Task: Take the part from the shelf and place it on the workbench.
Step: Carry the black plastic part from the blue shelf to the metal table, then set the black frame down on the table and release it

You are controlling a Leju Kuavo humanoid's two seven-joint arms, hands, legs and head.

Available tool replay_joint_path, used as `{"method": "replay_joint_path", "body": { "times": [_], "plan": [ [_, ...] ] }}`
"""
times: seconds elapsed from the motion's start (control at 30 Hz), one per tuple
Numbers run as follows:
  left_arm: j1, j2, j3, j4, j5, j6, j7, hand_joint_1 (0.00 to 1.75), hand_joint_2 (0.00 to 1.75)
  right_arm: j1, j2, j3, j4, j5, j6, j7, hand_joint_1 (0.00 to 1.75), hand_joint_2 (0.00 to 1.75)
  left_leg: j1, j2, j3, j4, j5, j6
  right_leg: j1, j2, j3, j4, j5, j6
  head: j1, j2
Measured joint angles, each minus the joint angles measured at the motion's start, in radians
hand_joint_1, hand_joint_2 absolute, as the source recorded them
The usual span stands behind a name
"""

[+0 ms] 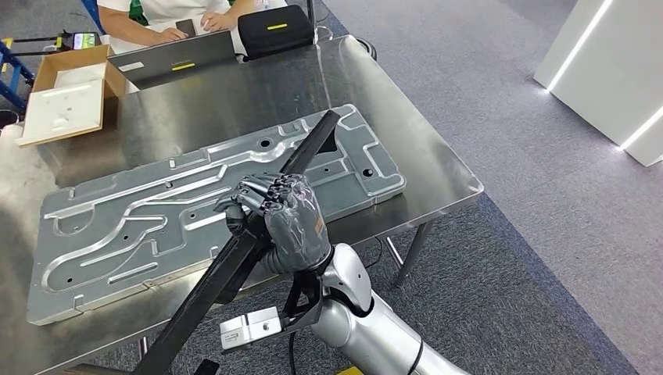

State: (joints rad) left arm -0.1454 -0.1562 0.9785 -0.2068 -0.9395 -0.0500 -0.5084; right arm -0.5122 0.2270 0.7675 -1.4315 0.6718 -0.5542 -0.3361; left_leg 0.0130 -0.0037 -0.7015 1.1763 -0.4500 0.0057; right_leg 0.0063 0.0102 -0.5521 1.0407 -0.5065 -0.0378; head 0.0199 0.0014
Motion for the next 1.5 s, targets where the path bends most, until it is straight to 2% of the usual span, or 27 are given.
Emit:
{"method": "replay_joint_path", "body": {
  "times": [0.03, 0.1, 0.23, 0.3, 0.37, 0.4, 0.43, 0.47, 0.5, 0.57, 0.6, 0.7, 0.77, 0.87, 0.9, 0.93, 0.97, 1.03, 1.07, 1.13, 1.2, 1.27, 1.33, 1.4, 1.43, 1.47, 1.5],
  "plan": [
    [-0.001, 0.001, 0.000, 0.000, 0.000, 0.000, 0.000, 0.00, 1.75, -0.001, 0.000, 0.000, 0.000, 0.001, 0.000, 0.000, 1.75, 1.75, -0.006, 0.000, 0.031, -0.061, 0.023, 0.012, 0.004, 0.000, 0.003, 0.001, -0.004, 0.000, 0.000, 0.000],
    [-0.002, 0.002, 0.000, 0.000, 0.000, 0.000, -0.001, 0.00, 1.75, -0.001, -0.001, 0.000, 0.000, 0.002, 0.000, 0.000, 1.75, 1.75, -0.018, -0.001, 0.064, -0.131, 0.033, 0.027, 0.002, 0.002, 0.000, 0.000, -0.007, 0.006, 0.000, 0.000],
    [-0.002, 0.001, 0.000, 0.000, 0.000, 0.000, -0.001, 0.00, 1.75, -0.003, 0.000, 0.000, -0.002, 0.002, -0.001, 0.001, 1.75, 1.75, -0.012, 0.001, 0.084, -0.167, 0.032, 0.030, 0.001, 0.000, -0.001, 0.007, -0.020, 0.027, 0.000, 0.000],
    [-0.004, 0.000, 0.000, 0.000, 0.000, 0.000, -0.001, 0.00, 1.75, -0.005, -0.001, 0.000, -0.003, 0.002, -0.002, 0.000, 1.75, 1.75, -0.006, 0.003, 0.098, -0.179, 0.032, 0.034, -0.003, -0.003, -0.042, 0.093, -0.063, 0.037, 0.000, 0.000],
    [-0.006, 0.000, 0.000, 0.000, 0.000, 0.000, -0.001, 0.00, 1.75, -0.005, -0.005, 0.000, -0.003, 0.002, -0.002, 0.000, 1.75, 1.75, -0.006, 0.003, 0.101, -0.179, 0.027, 0.036, -0.010, -0.004, -0.119, 0.218, -0.107, 0.046, 0.000, 0.000],
    [-0.005, 0.000, 0.000, 0.000, 0.000, 0.000, -0.001, 0.00, 1.75, -0.004, -0.007, 0.000, -0.003, 0.002, -0.002, 0.001, 1.75, 1.75, -0.006, 0.003, 0.102, -0.177, 0.025, 0.036, -0.013, -0.004, -0.147, 0.253, -0.108, 0.050, 0.000, 0.000],
    [-0.005, 0.000, 0.000, 0.000, 0.000, 0.000, -0.001, 0.00, 1.75, -0.003, -0.009, 0.000, -0.003, 0.002, -0.002, 0.001, 1.75, 1.75, -0.005, 0.002, 0.104, -0.176, 0.022, 0.035, -0.015, -0.005, -0.156, 0.251, -0.088, 0.052, 0.000, 0.000],
    [-0.004, 0.000, 0.000, 0.000, 0.000, 0.000, -0.001, 0.00, 1.75, -0.002, -0.010, 0.000, -0.003, 0.002, -0.002, 0.001, 1.75, 1.75, -0.005, 0.002, 0.107, -0.173, 0.018, 0.033, -0.017, -0.005, -0.145, 0.211, -0.050, 0.052, 0.000, 0.000],
    [-0.004, -0.001, 0.000, 0.000, 0.000, 0.000, -0.001, 0.00, 1.75, -0.003, -0.011, 0.000, -0.003, 0.002, -0.002, 0.001, 1.75, 1.75, -0.005, 0.001, 0.109, -0.169, 0.013, 0.030, -0.018, -0.005, -0.119, 0.144, -0.005, 0.050, 0.000, 0.000],
    [-0.004, -0.003, 0.000, 0.000, 0.000, 0.000, -0.001, 0.00, 1.75, -0.003, -0.011, 0.000, -0.003, 0.002, -0.002, 0.000, 1.75, 1.75, -0.007, -0.001, 0.111, -0.160, 0.005, 0.023, -0.014, -0.006, -0.072, 0.033, 0.046, 0.042, 0.000, 0.000],
    [-0.005, -0.003, 0.000, 0.000, 0.000, 0.000, -0.001, 0.00, 1.75, -0.003, -0.011, 0.000, -0.003, 0.003, -0.003, 0.001, 1.75, 1.75, -0.008, -0.002, 0.110, -0.158, 0.002, 0.018, -0.012, -0.005, -0.061, 0.007, 0.052, 0.038, 0.000, 0.000],
    [-0.005, -0.003, 0.000, 0.000, -0.001, 0.000, 0.000, 0.00, 1.75, -0.004, -0.010, 0.000, -0.004, 0.015, -0.004, 0.002, 1.75, 1.75, -0.006, -0.004, 0.109, -0.158, -0.001, 0.002, -0.011, -0.006, -0.056, -0.006, 0.052, 0.025, 0.000, 0.000],
    [-0.006, -0.003, 0.000, 0.000, -0.002, 0.001, 0.000, 0.00, 1.75, -0.005, -0.009, 0.000, -0.004, 0.022, -0.005, 0.002, 1.75, 1.75, -0.004, -0.003, 0.095, -0.123, -0.027, -0.008, -0.016, -0.014, -0.048, -0.018, 0.056, 0.014, 0.000, 0.000],
    [-0.005, -0.003, 0.000, 0.000, -0.002, 0.001, 0.000, 0.00, 1.75, -0.005, -0.008, 0.000, -0.004, 0.025, -0.005, 0.003, 1.75, 1.75, 0.002, -0.002, 0.007, 0.060, -0.110, -0.020, -0.017, -0.033, -0.042, -0.021, 0.054, 0.005, 0.000, 0.000],
    [-0.004, -0.003, 0.000, 0.000, -0.002, 0.001, 0.000, 0.00, 1.75, -0.005, -0.008, 0.000, -0.004, 0.026, -0.005, 0.003, 1.75, 1.75, 0.003, -0.001, -0.019, 0.108, -0.121, -0.023, -0.017, -0.040, -0.042, -0.019, 0.051, 0.005, 0.000, 0.000],
    [-0.003, -0.003, 0.000, 0.000, -0.002, 0.001, 0.001, 0.00, 1.75, -0.004, -0.008, 0.000, -0.003, 0.026, -0.005, 0.004, 1.75, 1.75, 0.005, 0.000, -0.026, 0.116, -0.111, -0.026, -0.017, -0.046, -0.041, -0.018, 0.049, 0.005, 0.000, 0.000],
    [-0.003, -0.002, 0.000, 0.000, -0.002, 0.001, 0.001, 0.00, 1.75, -0.004, -0.008, 0.000, -0.003, 0.027, -0.005, 0.004, 1.75, 1.75, 0.006, 0.003, -0.013, 0.083, -0.083, -0.027, -0.017, -0.053, -0.039, -0.016, 0.046, 0.007, 0.000, 0.000],
    [-0.004, -0.001, 0.000, 0.000, -0.002, 0.002, 0.002, 0.00, 1.75, -0.005, -0.008, 0.000, -0.003, 0.028, -0.005, 0.004, 1.75, 1.75, 0.006, 0.031, 0.052, -0.048, -0.017, -0.028, -0.017, -0.066, -0.032, -0.011, 0.037, 0.016, -0.001, 0.000],
    [-0.006, -0.001, -0.001, 0.000, -0.002, 0.002, 0.002, 0.00, 1.75, -0.005, -0.008, 0.000, -0.003, 0.029, -0.005, 0.005, 1.75, 1.75, 0.004, 0.043, 0.078, -0.103, 0.002, -0.024, -0.015, -0.071, -0.030, -0.008, 0.033, 0.021, 0.000, 0.000],
    [-0.008, -0.002, -0.001, 0.000, -0.002, 0.003, 0.002, 0.00, 1.75, -0.005, -0.008, 0.000, -0.004, 0.030, -0.005, 0.007, 1.75, 1.75, -0.002, 0.052, 0.096, -0.145, 0.006, -0.012, -0.009, -0.083, -0.027, -0.006, 0.029, 0.031, 0.000, 0.000],
    [-0.006, -0.002, -0.001, 0.000, -0.002, 0.003, 0.002, 0.00, 1.75, -0.005, -0.008, 0.000, -0.004, 0.031, -0.005, 0.009, 1.75, 1.75, -0.002, 0.034, 0.094, -0.148, 0.008, 0.002, -0.009, -0.095, -0.023, -0.006, 0.025, 0.040, 0.000, 0.000],
    [-0.005, -0.002, -0.001, 0.000, -0.001, 0.003, 0.001, 0.00, 1.75, -0.005, -0.008, 0.000, -0.005, 0.031, -0.005, 0.010, 1.75, 1.75, 0.000, 0.020, 0.096, -0.151, 0.011, 0.016, -0.015, -0.074, -0.033, 0.024, -0.001, 0.050, 0.000, 0.000],
    [-0.007, -0.001, -0.001, 0.000, -0.001, 0.003, 0.000, 0.00, 1.75, -0.004, -0.009, 0.000, -0.006, 0.031, -0.005, 0.011, 1.75, 1.75, -0.001, 0.007, 0.096, -0.153, 0.013, 0.027, -0.018, -0.033, -0.081, 0.129, -0.059, 0.055, 0.000, 0.000],
    [-0.009, -0.001, -0.001, 0.000, 0.000, 0.003, 0.000, 0.00, 1.75, -0.001, -0.013, 0.000, -0.005, 0.031, -0.005, 0.012, 1.75, 1.75, -0.005, -0.009, 0.095, -0.153, 0.012, 0.032, -0.018, -0.017, -0.144, 0.249, -0.103, 0.054, 0.000, 0.000],
    [-0.009, -0.001, -0.001, 0.000, 0.000, 0.003, 0.000, 0.00, 1.75, 0.000, -0.014, 0.000, -0.005, 0.031, -0.005, 0.012, 1.75, 1.75, -0.008, -0.017, 0.095, -0.153, 0.012, 0.033, -0.017, -0.015, -0.159, 0.271, -0.099, 0.051, 0.000, 0.000],
    [-0.009, -0.001, -0.001, 0.000, 0.000, 0.003, 0.000, 0.00, 1.75, 0.001, -0.015, 0.000, -0.005, 0.031, -0.005, 0.012, 1.75, 1.75, -0.011, -0.027, 0.097, -0.153, 0.012, 0.033, -0.015, -0.013, -0.155, 0.253, -0.074, 0.045, 0.000, 0.000],
    [-0.009, -0.001, -0.001, 0.000, 0.000, 0.003, -0.001, 0.00, 1.75, 0.001, -0.016, 0.000, -0.005, 0.031, -0.005, 0.012, 1.75, 1.75, -0.014, -0.035, 0.098, -0.153, 0.012, 0.033, -0.012, -0.008, -0.133, 0.200, -0.037, 0.036, 0.000, 0.000]
  ]
}}
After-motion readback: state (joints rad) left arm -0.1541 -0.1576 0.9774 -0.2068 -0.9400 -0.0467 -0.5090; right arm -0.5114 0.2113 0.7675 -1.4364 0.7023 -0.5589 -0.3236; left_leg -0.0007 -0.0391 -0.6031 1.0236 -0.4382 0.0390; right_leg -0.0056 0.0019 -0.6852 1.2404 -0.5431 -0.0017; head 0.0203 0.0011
